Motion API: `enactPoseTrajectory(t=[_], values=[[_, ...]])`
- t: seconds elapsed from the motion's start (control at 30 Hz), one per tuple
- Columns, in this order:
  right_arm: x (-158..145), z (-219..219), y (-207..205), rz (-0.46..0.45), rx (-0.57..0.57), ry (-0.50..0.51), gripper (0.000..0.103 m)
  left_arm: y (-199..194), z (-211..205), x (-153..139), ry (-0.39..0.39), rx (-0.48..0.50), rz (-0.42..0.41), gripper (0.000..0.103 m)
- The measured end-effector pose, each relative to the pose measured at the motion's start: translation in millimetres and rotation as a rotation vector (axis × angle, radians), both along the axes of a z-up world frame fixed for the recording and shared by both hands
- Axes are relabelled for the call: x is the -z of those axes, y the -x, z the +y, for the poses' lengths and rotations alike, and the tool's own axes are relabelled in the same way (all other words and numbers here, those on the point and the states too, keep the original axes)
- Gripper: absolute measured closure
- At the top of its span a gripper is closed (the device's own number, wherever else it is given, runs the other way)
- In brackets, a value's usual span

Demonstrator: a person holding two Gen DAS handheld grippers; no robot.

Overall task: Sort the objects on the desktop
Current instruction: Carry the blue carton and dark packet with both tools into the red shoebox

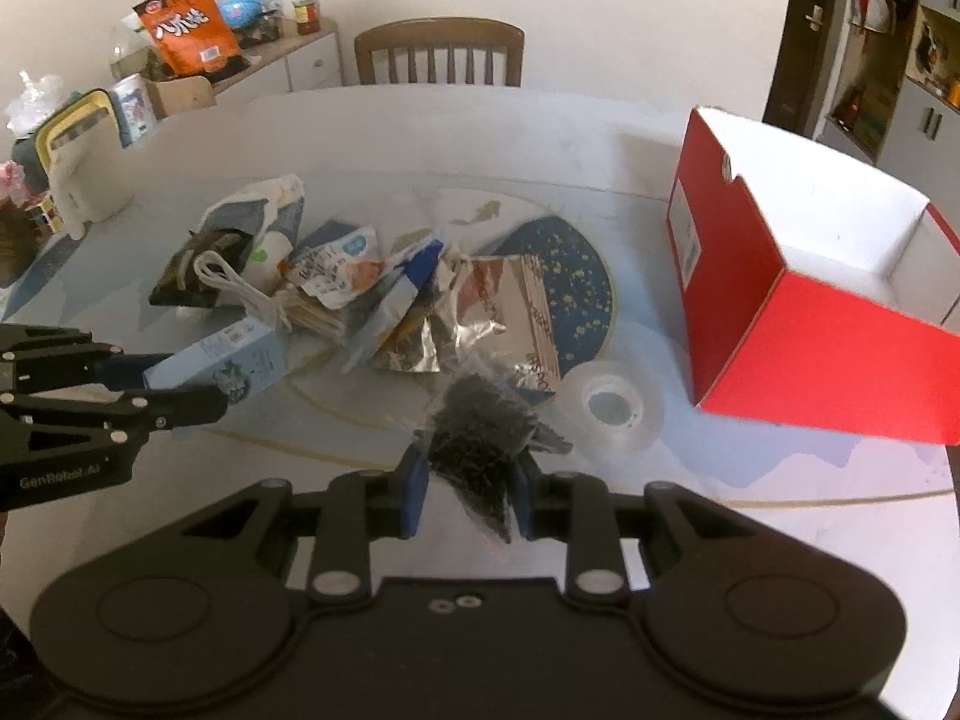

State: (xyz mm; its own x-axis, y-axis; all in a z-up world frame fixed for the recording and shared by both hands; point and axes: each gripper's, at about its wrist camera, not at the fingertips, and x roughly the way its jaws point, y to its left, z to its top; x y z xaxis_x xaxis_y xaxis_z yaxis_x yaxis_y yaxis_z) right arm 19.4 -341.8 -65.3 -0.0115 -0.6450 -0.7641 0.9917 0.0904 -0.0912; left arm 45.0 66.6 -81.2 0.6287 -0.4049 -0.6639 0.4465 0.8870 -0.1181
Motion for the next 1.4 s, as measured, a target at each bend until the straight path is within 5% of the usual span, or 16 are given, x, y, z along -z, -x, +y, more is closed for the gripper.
enactPoseTrajectory(t=[0.83, 1.4], values=[[-64.7, 21.1, 59.7, -0.044, -0.028, 0.094, 0.077, 10.3, -67.7, -58.6, 0.016, 0.017, -0.052, 0.075], [-93.6, 1.1, 131.6, -0.018, 0.021, 0.145, 0.077, -32.6, -162.4, -84.1, -0.007, 0.119, -0.096, 0.075]])
